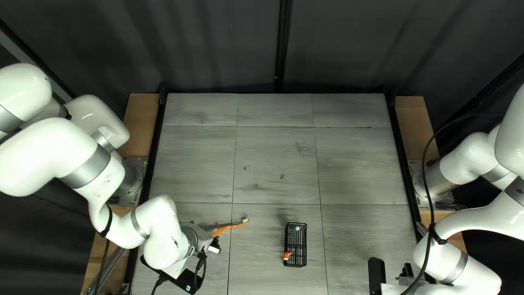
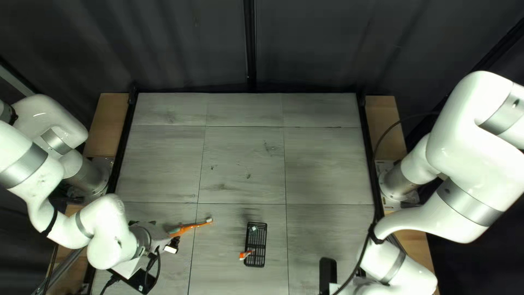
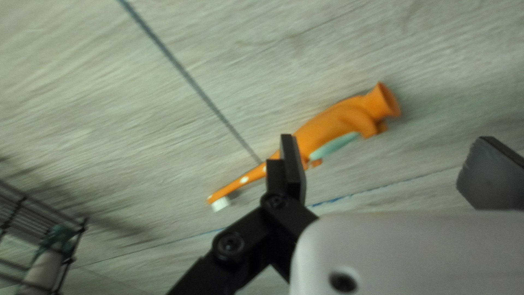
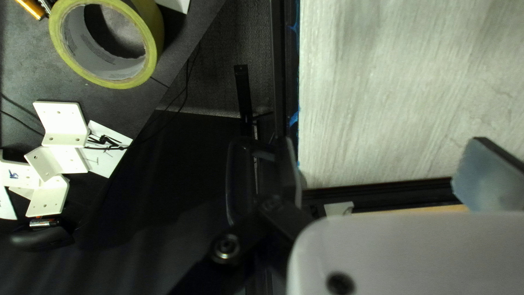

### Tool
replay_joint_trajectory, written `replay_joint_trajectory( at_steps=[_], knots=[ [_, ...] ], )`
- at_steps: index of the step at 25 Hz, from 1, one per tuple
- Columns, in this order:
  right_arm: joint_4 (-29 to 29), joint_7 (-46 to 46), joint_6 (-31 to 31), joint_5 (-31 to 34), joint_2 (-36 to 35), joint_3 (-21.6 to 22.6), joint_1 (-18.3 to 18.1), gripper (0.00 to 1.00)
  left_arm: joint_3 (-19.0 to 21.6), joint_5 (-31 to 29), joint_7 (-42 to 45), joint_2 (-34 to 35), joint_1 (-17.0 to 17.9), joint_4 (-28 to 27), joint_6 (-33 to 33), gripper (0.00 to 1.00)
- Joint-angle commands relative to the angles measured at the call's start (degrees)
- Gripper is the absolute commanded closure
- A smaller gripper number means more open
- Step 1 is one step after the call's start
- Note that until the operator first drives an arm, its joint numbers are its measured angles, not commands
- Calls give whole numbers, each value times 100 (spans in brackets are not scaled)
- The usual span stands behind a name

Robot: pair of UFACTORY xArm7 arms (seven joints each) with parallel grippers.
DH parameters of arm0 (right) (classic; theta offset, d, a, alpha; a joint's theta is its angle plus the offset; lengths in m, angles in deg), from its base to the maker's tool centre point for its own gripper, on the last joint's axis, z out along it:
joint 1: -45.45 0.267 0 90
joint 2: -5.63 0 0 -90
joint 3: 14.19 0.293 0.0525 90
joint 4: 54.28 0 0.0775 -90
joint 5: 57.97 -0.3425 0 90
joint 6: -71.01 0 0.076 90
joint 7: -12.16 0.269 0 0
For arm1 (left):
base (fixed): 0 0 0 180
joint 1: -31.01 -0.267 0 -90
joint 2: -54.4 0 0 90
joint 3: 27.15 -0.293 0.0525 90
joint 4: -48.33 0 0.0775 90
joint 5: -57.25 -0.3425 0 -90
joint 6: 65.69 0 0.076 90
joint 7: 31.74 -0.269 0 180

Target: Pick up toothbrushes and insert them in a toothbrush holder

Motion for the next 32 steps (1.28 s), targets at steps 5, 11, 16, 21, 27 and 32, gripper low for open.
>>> replay_joint_trajectory(
  at_steps=[5, 11, 16, 21, 27, 32],
  knots=[
    [0, 0, 0, 0, 0, 0, 0, 0, -1, 1, -8, 7, -1, -1, 1, 0],
    [0, 0, 0, 0, 0, 0, 0, 0, -206, 392, -1377, 5, -156, -621, 787, 0],
    [0, 0, 0, 0, 0, 0, 0, 0, -317, 842, -2515, -276, -305, -1023, 1105, 0],
    [0, 0, 0, 0, 0, 0, 0, 0, -372, 1099, -2990, -321, -385, -1209, 1397, 0],
    [0, 0, 0, 0, 0, 0, 0, 0, -422, 1340, -4090, -209, -504, -813, 880, 0],
    [0, 0, 0, 0, 0, 0, 0, 0, -467, 1689, -4970, -232, -611, -585, 391, 0]
  ],
)
